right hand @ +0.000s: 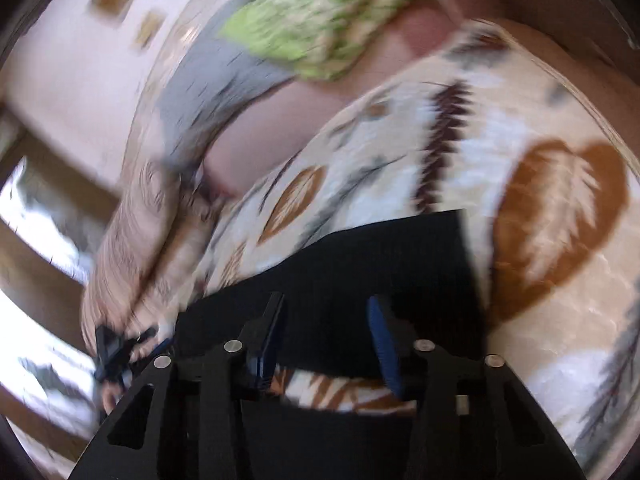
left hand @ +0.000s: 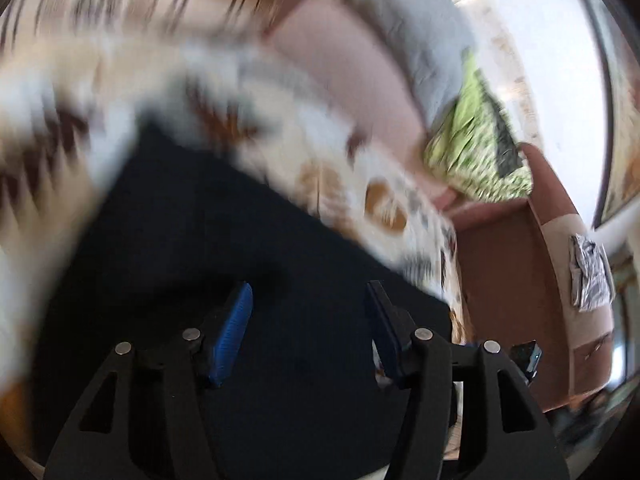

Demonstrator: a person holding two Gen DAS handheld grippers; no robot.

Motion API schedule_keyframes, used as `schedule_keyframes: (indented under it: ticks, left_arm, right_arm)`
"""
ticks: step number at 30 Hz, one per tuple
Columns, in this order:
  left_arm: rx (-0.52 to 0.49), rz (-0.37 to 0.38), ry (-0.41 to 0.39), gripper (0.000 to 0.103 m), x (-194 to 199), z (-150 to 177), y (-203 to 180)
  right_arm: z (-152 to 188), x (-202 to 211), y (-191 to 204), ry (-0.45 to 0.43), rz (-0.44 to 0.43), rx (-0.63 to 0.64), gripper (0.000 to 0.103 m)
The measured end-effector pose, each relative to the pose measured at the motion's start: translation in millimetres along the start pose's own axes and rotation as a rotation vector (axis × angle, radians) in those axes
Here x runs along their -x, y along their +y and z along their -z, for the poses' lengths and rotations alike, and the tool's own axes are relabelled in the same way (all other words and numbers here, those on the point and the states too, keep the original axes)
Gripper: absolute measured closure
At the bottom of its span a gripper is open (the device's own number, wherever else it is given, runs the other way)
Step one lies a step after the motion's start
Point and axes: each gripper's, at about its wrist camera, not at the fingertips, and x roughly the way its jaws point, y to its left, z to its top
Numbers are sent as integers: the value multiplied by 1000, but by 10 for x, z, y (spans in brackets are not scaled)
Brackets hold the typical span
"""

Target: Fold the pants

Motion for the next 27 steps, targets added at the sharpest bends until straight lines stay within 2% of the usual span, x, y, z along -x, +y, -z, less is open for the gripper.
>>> schedule_keyframes:
  ticks: [1,2,3,4,7,8,10,11,12,13,14,15,16,18,22,27]
  left_arm:
    - [15,0,19,47,-78,39,-5]
    - [36,2,38,47,-185,108,-12]
    - [49,-4,48,47,-265,168,-32]
    - [50,-13,52,47,-315,209,-62]
    - [15,-65,35,43,-337,296,-166]
    - [-7,-78,31,41,-353,313,-198]
    - [-28,-79,29,33,-402,320,-204]
    - [-31,-68,22,30,-423,326,-203]
    - [-32,-58,19,23,-418,326,-204]
    - [-38,-42,19,14,-435,326,-212]
    - [-51,-24,23,10,-459,325,-236]
    - [-66,-13,28,2,-479,331,-262]
    - [-82,-6,32,0,-498,338,-288]
    - [-126,-57,36,0,-538,368,-363]
    - [-211,-159,41,0,-630,424,-512]
    - [-199,-151,30,0,-636,412,-487]
  right_arm:
    - [41,-109,-28,56,76,-1,63]
    - [99,-255,-127,138,206,-17,63]
    - [133,-296,-179,156,273,-9,83]
    - [126,-279,-174,140,322,16,93]
    - [146,-257,-174,122,339,8,91]
    - [154,-263,-161,118,343,19,88]
    - [173,-282,-108,112,315,16,74]
    - [188,-284,-87,107,255,10,51]
    - [142,-336,-69,112,214,14,26]
    - [159,-360,-15,121,197,36,19]
    - [188,-384,53,126,228,76,14]
    - [219,-430,130,128,259,111,13]
    - [246,-462,177,128,279,140,11]
    - [263,-522,232,133,274,161,0]
    - [267,-496,188,82,264,95,0]
    - [269,-504,196,86,274,115,0]
